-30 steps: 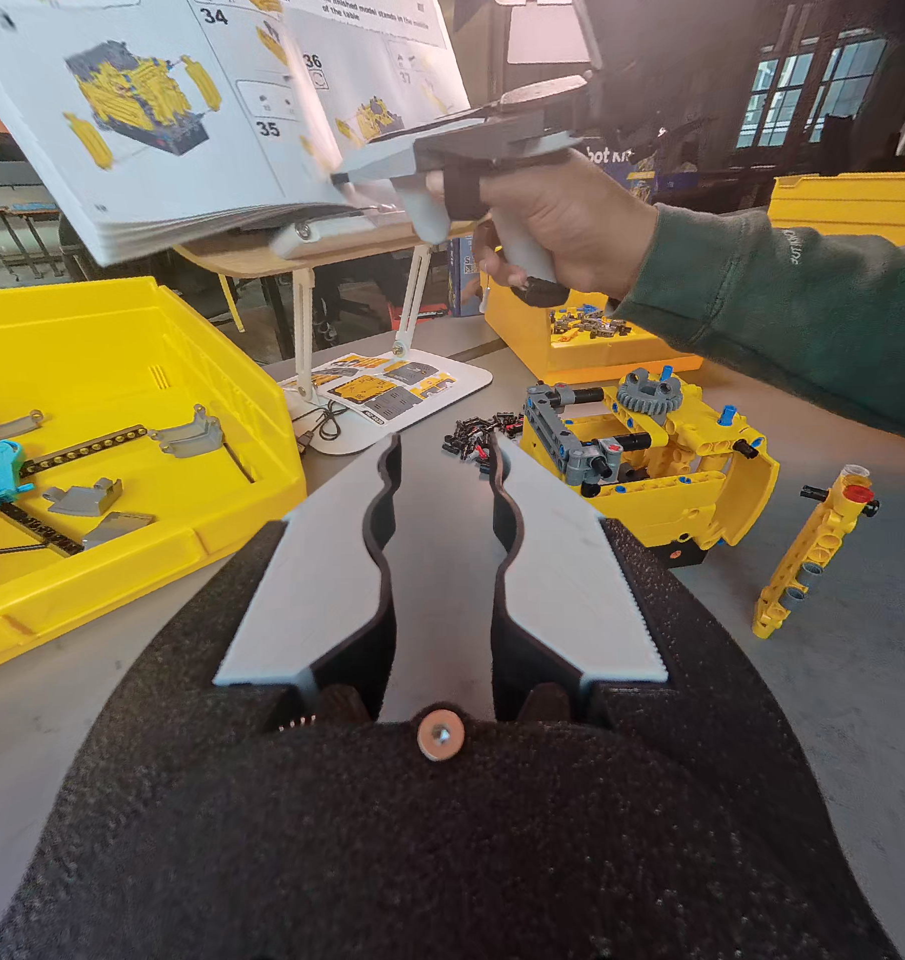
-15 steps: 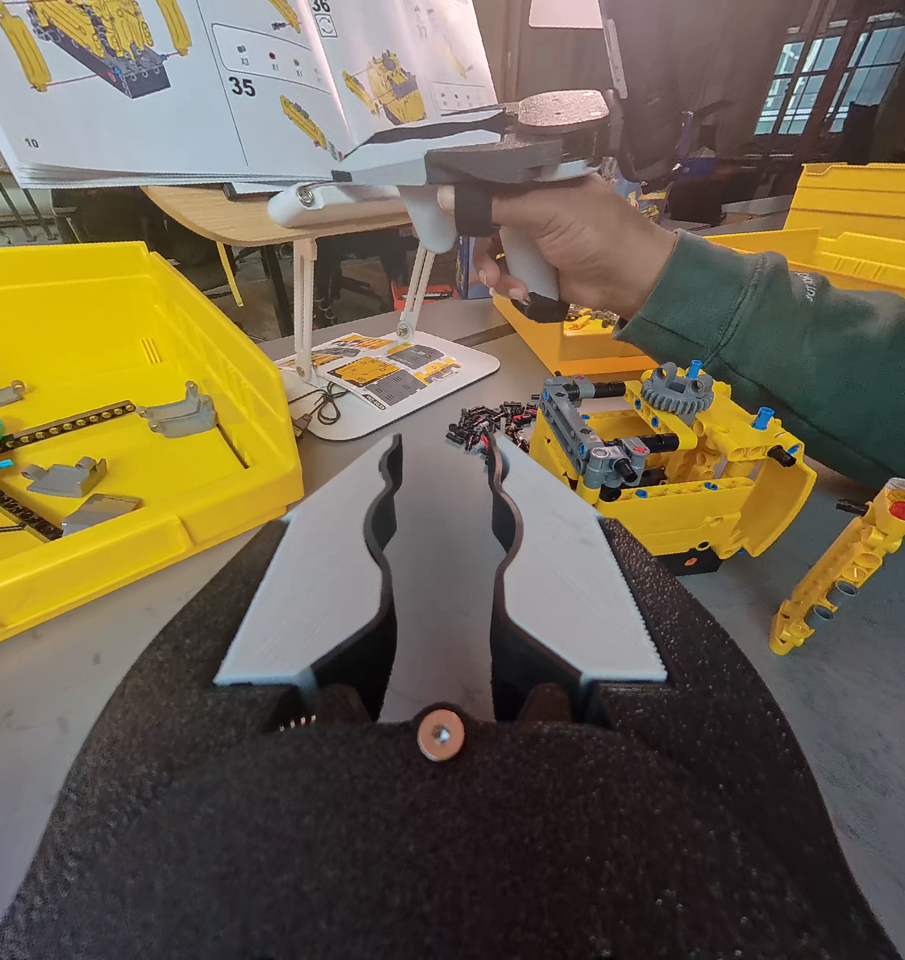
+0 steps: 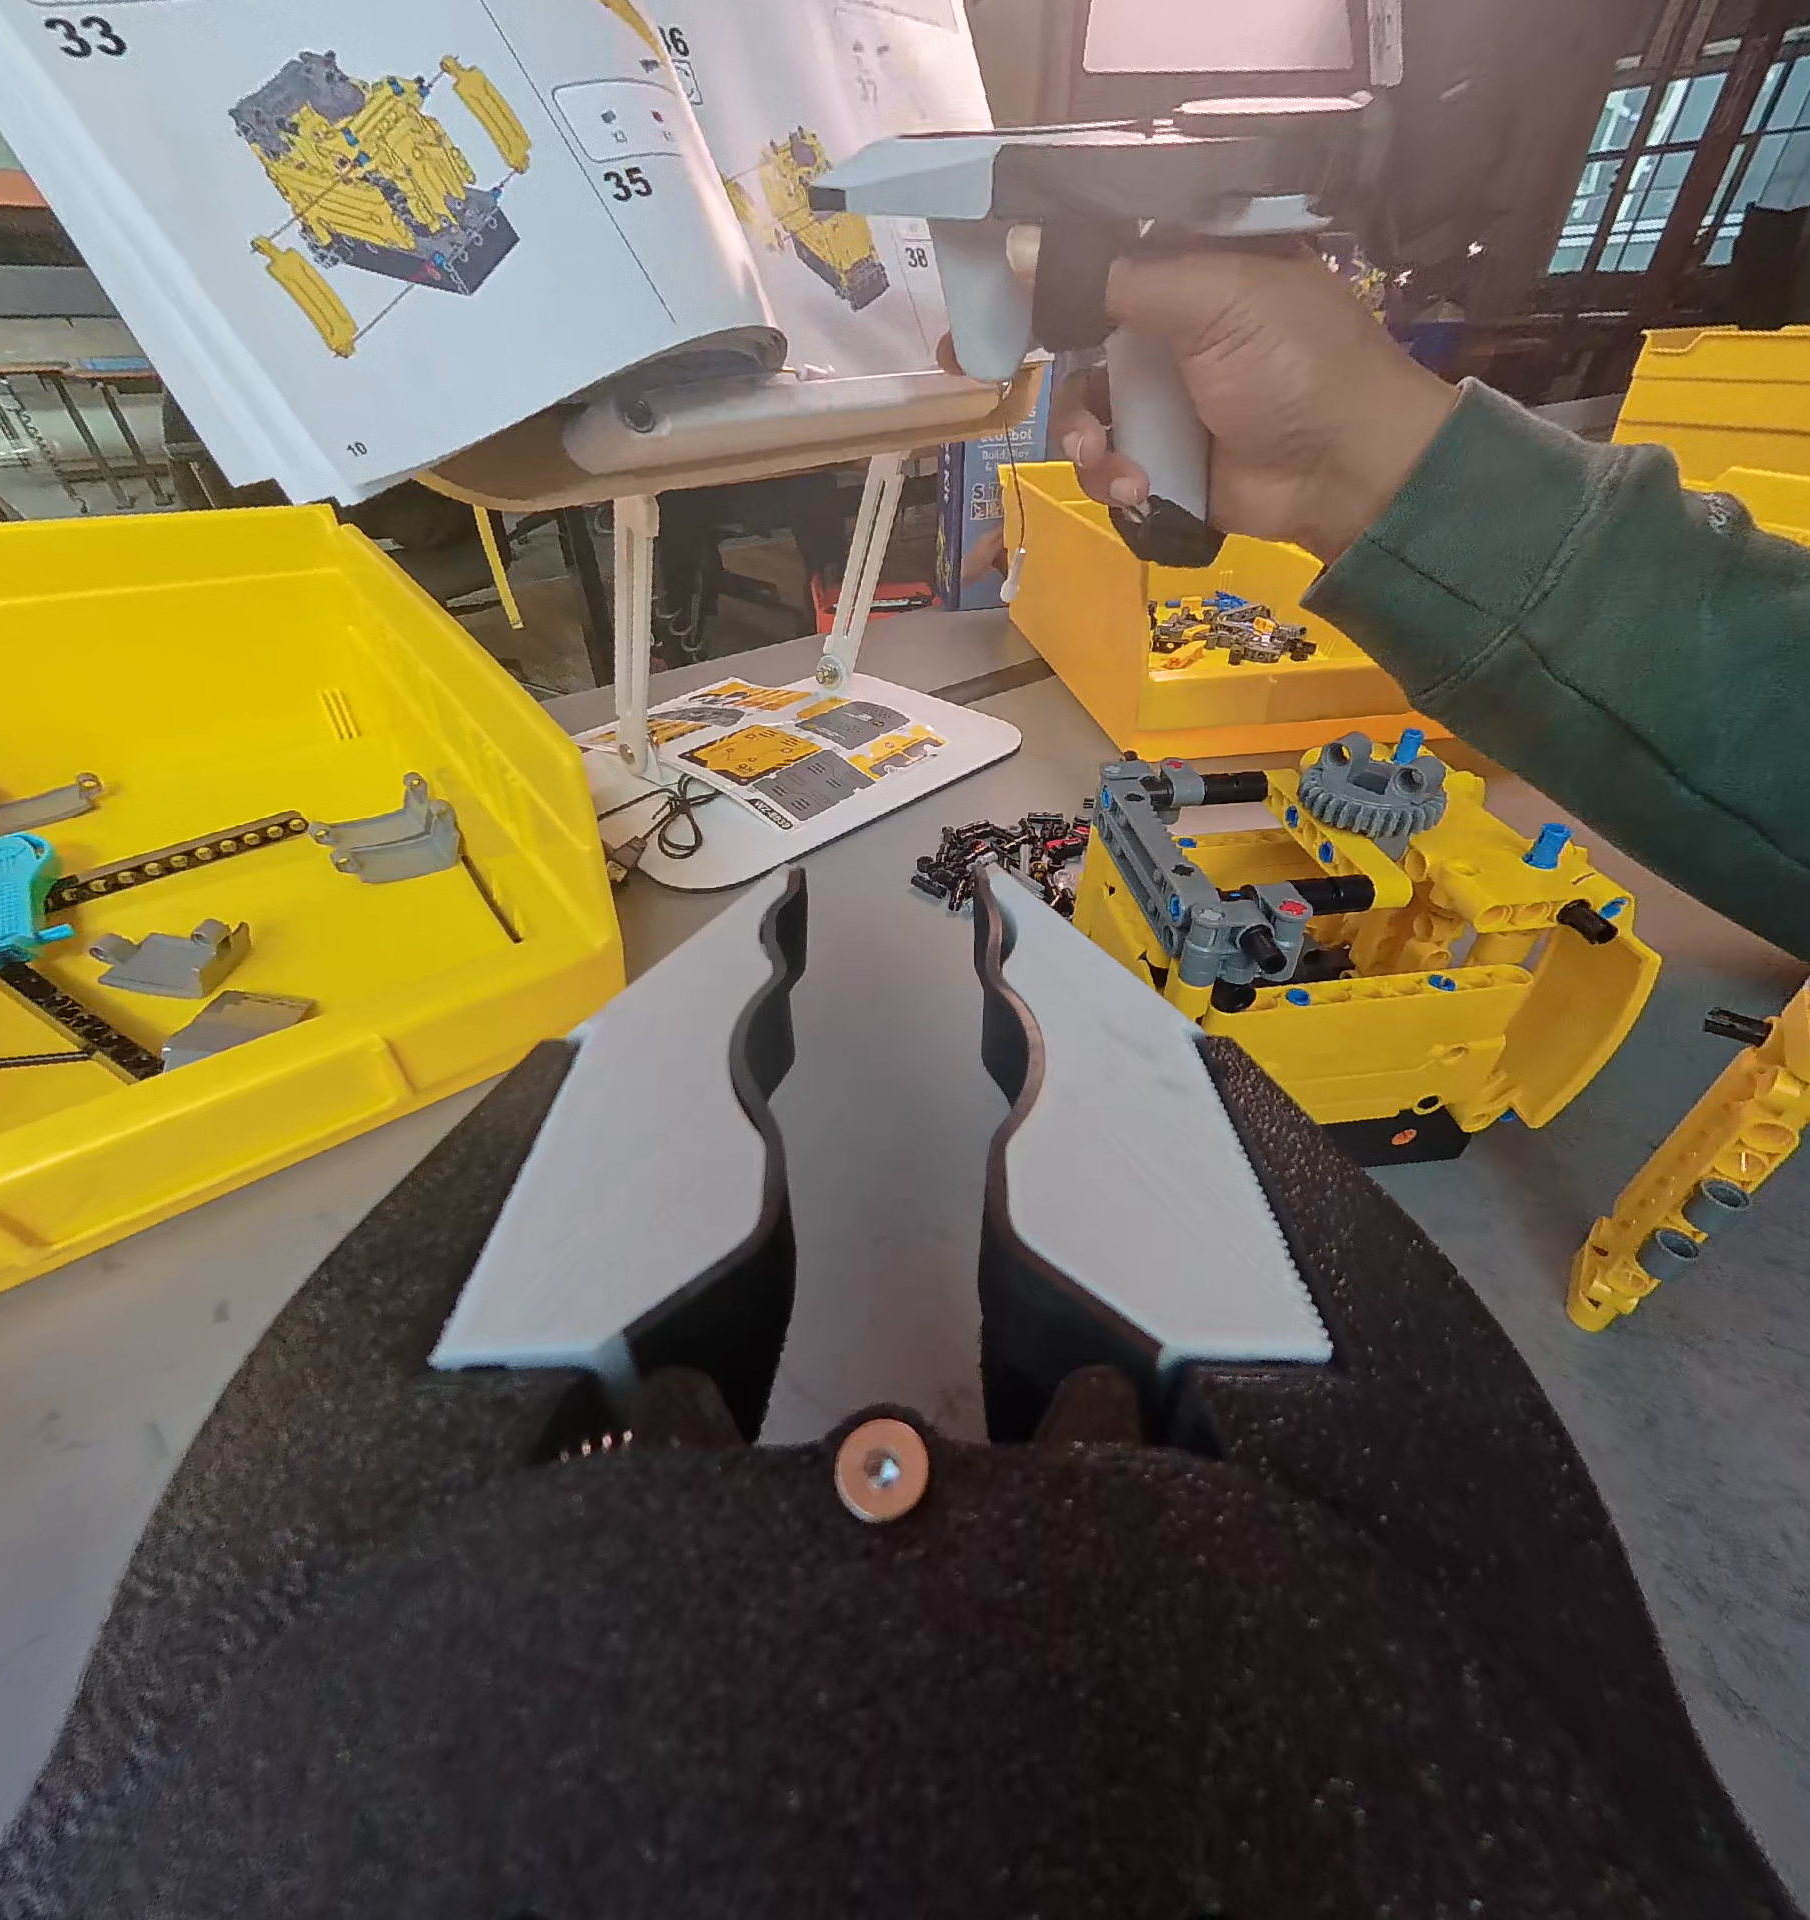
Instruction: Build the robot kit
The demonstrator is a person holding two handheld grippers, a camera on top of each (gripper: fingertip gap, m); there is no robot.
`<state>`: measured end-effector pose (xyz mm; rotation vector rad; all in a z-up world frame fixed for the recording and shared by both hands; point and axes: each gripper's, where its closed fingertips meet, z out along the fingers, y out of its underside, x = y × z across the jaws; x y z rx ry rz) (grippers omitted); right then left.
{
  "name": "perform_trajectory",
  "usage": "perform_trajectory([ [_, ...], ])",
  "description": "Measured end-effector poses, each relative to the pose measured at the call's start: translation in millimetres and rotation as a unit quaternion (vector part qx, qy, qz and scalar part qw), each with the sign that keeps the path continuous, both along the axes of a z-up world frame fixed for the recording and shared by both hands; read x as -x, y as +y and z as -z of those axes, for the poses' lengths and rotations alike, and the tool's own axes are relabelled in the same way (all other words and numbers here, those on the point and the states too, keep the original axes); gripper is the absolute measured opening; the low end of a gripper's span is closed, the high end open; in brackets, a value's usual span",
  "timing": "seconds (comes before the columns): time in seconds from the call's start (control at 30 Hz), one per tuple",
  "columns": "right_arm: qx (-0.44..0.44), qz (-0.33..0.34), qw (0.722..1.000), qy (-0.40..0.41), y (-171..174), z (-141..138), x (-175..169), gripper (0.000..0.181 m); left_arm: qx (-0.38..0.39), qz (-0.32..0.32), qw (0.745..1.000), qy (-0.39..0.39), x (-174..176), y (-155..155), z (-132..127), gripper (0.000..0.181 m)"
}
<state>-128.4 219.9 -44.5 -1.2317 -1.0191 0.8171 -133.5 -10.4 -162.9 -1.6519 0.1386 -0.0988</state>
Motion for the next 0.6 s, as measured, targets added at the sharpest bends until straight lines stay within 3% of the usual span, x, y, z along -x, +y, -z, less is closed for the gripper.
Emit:
perform_trajectory([
  [0.23,0.019,0.077,0.997,0.011,31.3,5.1,-2.4,0.018,-0.002,0.003,1.0,-0.01,1.6,-1.1,-1.3,0.031],
  [0.6,0.025,0.092,0.995,-0.009,35.8,10.6,-4.0,0.007,0.0,0.009,1.0,-0.011,0.4,-1.8,-0.8,0.031],
])
